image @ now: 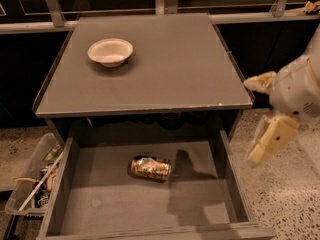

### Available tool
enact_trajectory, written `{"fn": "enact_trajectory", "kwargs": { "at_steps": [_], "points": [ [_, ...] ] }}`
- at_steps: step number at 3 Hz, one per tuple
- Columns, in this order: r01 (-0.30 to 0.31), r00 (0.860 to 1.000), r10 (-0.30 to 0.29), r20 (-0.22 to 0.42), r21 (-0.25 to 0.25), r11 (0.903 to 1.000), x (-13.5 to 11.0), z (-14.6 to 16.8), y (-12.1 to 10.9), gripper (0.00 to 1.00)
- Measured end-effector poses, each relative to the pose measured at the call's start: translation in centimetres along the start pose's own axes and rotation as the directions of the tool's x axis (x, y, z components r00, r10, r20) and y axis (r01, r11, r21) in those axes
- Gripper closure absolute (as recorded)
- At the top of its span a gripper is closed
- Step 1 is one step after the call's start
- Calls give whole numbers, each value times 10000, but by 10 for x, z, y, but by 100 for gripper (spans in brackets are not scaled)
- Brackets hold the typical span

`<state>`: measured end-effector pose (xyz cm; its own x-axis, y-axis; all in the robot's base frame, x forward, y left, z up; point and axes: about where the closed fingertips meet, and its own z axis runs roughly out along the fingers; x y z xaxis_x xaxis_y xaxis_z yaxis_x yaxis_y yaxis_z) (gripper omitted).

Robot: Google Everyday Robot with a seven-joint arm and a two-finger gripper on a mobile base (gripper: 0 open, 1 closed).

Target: Pick orange can from top drawer and place on counter

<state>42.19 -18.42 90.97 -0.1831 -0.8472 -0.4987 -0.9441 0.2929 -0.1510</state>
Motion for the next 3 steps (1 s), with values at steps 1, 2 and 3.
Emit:
{"fn": "enact_trajectory", "kwargs": {
  "at_steps": [1,2,3],
  "points": [
    [-178,9993,185,336,-209,9996,-4,6,10,0],
    [-93,9993,99,357,-171,9998,-8,12,16,0],
    [-59,9970,87,774,-366,9993,-11,52,28,0]
  ]
}}
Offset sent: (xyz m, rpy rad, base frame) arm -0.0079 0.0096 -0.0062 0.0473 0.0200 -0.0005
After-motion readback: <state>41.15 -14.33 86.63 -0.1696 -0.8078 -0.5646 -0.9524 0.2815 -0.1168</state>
